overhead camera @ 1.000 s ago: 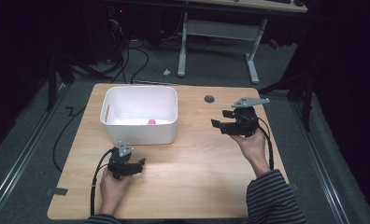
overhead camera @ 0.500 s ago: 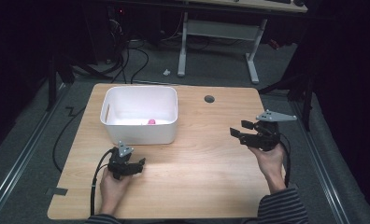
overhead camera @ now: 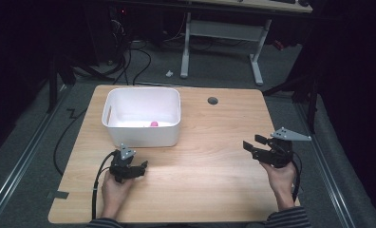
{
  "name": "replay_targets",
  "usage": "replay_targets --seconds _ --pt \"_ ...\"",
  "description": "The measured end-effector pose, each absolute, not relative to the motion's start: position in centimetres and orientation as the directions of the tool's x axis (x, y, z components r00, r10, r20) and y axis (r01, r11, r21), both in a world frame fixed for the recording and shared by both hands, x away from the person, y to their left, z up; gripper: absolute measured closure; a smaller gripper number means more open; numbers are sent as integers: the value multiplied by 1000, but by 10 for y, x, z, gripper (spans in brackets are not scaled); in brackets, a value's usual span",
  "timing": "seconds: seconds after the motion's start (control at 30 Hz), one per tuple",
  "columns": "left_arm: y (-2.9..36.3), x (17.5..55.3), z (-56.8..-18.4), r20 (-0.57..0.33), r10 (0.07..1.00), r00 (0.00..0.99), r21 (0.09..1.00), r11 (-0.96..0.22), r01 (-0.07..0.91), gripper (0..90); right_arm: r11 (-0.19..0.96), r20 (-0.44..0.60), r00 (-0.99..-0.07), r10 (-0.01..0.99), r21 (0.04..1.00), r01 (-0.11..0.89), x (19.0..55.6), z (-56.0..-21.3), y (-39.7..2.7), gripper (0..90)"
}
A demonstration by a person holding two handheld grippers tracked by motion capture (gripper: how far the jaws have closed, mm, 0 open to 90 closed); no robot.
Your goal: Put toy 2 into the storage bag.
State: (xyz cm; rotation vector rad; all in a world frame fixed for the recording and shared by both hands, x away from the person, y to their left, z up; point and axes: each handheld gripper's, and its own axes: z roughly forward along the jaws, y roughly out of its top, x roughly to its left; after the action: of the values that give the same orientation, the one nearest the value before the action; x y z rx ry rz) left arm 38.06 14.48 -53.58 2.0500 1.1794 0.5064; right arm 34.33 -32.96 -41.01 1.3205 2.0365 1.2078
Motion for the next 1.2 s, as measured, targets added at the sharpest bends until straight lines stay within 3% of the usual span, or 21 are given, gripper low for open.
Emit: replay_targets --seconds 0.57,1.2 --pt "145 380 -536 -12 862 507 739 -334 585 254 114 170 -409 897 804 583 339 -468 -337 384" --pt "145 380 -536 -12 862 507 739 -334 585 254 121 163 -374 913 767 631 341 -506 -329 368"
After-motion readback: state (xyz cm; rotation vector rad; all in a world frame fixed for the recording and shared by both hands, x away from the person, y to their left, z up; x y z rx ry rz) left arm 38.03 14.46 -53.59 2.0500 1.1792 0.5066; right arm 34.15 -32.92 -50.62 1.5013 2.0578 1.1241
